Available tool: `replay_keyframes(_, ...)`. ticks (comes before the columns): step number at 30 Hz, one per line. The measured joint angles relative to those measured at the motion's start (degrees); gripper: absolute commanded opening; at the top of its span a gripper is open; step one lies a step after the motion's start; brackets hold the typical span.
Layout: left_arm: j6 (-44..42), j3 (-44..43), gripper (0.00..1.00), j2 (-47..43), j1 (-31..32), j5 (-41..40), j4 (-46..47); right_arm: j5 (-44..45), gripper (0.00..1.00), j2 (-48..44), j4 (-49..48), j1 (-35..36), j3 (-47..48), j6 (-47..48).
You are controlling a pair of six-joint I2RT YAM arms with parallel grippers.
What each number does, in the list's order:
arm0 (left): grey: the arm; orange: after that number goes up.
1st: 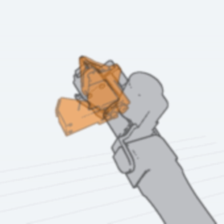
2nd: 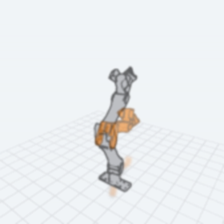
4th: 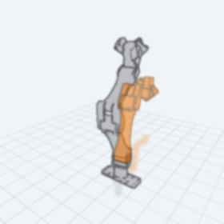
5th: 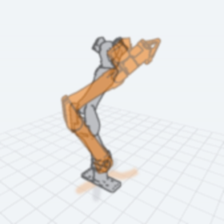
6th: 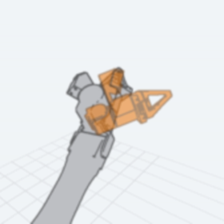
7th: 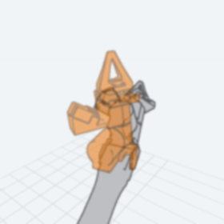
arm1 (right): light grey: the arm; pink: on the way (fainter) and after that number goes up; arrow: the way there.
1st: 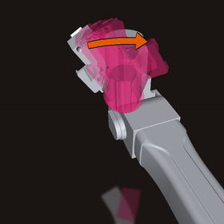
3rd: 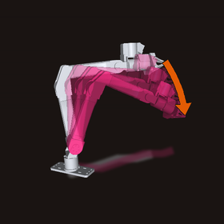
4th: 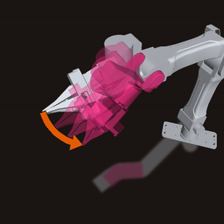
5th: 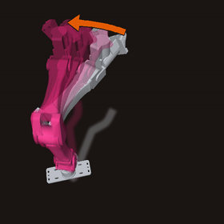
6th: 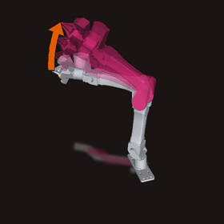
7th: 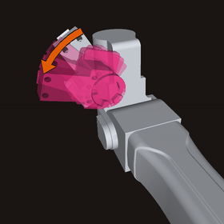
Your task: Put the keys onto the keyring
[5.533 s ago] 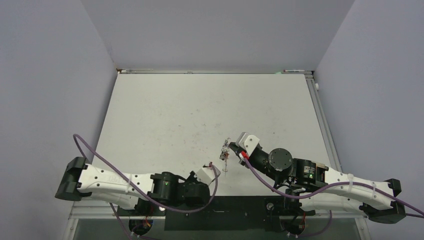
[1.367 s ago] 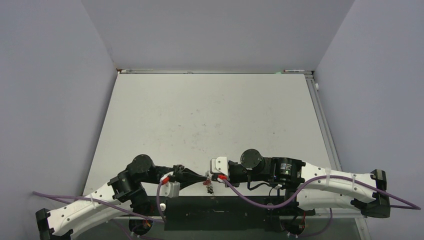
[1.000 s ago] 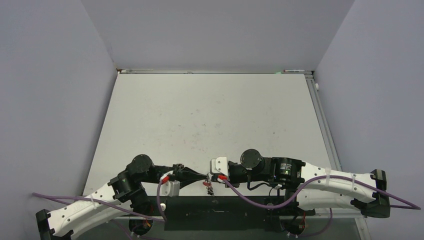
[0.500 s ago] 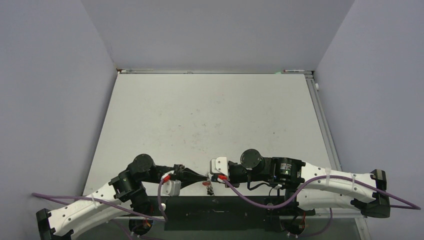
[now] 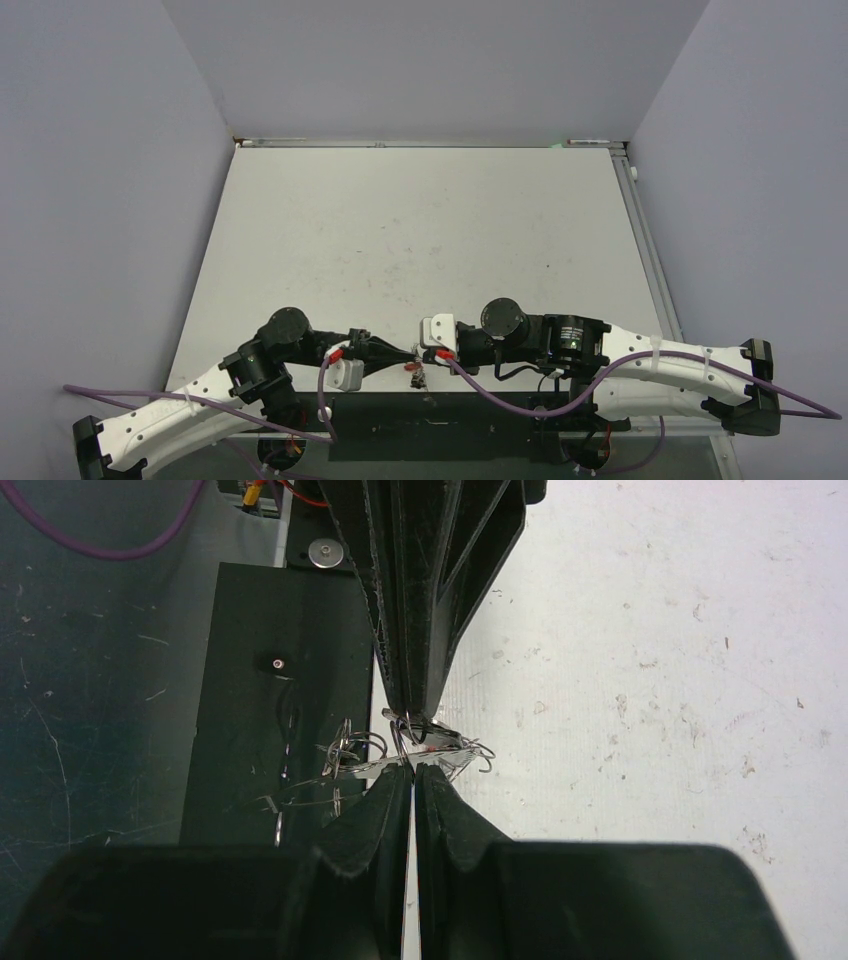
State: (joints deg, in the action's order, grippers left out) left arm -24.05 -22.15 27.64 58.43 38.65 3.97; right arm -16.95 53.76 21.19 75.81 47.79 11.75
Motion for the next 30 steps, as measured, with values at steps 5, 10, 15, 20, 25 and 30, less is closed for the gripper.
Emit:
replay_keyframes(5,0.11,0.07,0.0,-0.04,0.0,0.26,0.0,0.61,0.05,-0.33,0.0,0.02,0.0,-0.11)
replay_keyframes(10,0.31,0.07,0.0,-0.02,-0.04,0.68,0.09,1.2,0.05,-2.54,-0.07,0.02,0.0,-0.33)
replay_keyframes(15,0.52,0.07,0.0,-0.02,-0.04,0.87,0.09,1.46,0.05,-3.17,-0.04,0.04,0.0,-0.42)
replay_keyframes(20,0.57,0.07,0.21,-0.04,-0.04,0.87,0.09,1.53,0.05,-3.17,-0.04,0.04,0.0,-0.42)
replay_keyframes(25,1.53,0.94,0.66,-1.05,-0.04,-0.28,1.07,1.86,0.05,-3.17,-0.07,0.13,0.0,-0.42)
replay_keyframes(30,4.55,3.63,0.66,-4.26,-0.13,-3.34,4.11,2.62,0.05,-3.52,-0.11,0.42,0.0,-0.42)
